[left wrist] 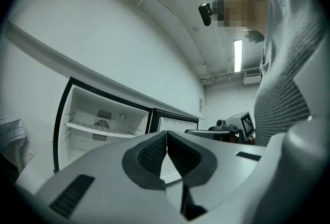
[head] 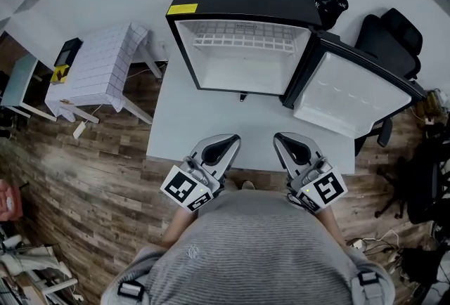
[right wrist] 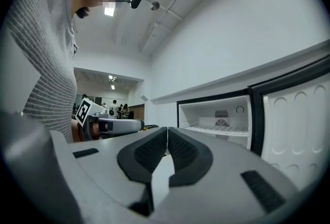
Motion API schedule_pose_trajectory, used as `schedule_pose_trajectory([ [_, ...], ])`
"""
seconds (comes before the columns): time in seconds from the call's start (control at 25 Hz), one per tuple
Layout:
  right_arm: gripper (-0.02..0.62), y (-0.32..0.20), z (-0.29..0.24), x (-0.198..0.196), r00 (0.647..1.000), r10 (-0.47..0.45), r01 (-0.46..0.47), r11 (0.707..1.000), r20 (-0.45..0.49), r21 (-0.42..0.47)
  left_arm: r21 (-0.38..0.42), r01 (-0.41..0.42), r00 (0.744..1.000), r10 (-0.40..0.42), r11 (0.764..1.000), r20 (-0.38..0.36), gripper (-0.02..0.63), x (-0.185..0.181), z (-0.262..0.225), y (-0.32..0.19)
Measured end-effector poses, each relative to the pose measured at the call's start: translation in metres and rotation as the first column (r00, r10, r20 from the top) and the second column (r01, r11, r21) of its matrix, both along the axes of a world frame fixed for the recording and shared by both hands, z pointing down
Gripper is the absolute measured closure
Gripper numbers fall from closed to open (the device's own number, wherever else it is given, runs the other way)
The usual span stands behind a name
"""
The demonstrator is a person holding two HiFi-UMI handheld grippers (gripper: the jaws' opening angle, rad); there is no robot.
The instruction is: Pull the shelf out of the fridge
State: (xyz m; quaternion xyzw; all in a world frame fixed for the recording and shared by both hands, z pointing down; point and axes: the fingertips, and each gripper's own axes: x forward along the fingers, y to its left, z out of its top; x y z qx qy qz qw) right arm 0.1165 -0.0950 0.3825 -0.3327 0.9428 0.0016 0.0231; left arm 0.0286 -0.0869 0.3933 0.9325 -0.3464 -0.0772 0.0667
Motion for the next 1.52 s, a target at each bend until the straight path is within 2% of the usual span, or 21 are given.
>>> schedule_pose_trajectory([
  [0.28, 0.581, -0.029, -0.007, -0.011, 0.998, 0.066, -0.066, 0.998, 0.024, -0.017, 0.028, -0.081, 0.997, 0.081, 0.996, 0.013, 0.594, -0.006, -0.013, -0.034],
  [0.56, 0.581, -0.046, -0.009, -0.043, 0.999, 0.049, -0.049, 0.999, 0.007, -0.005, 0.014, -0.077, 0.997, 0.077, 0.997, -0.004, 0.594, -0.031, -0.013, -0.051],
  [0.72, 0.581, -0.050, -0.006, -0.059, 1.000, 0.020, -0.020, 0.999, 0.002, -0.030, -0.002, -0.086, 0.996, 0.086, 0.996, -0.005, 0.594, -0.038, -0.008, -0.058],
  [0.96, 0.581, -0.068, -0.002, -0.058, 0.998, 0.056, -0.056, 0.998, -0.030, -0.006, 0.004, -0.104, 0.995, 0.104, 0.995, 0.000, 0.594, -0.041, -0.008, -0.070],
  [1.36, 0.581, -0.083, -0.002, -0.059, 0.997, 0.072, -0.072, 0.997, -0.018, -0.011, -0.005, -0.130, 0.991, 0.130, 0.991, 0.004, 0.594, -0.041, -0.005, -0.087],
  [1.52, 0.581, -0.090, 0.006, -0.057, 0.996, 0.081, -0.082, 0.996, -0.048, -0.018, 0.002, -0.121, 0.992, 0.121, 0.993, 0.038, 0.594, -0.042, 0.002, -0.096],
])
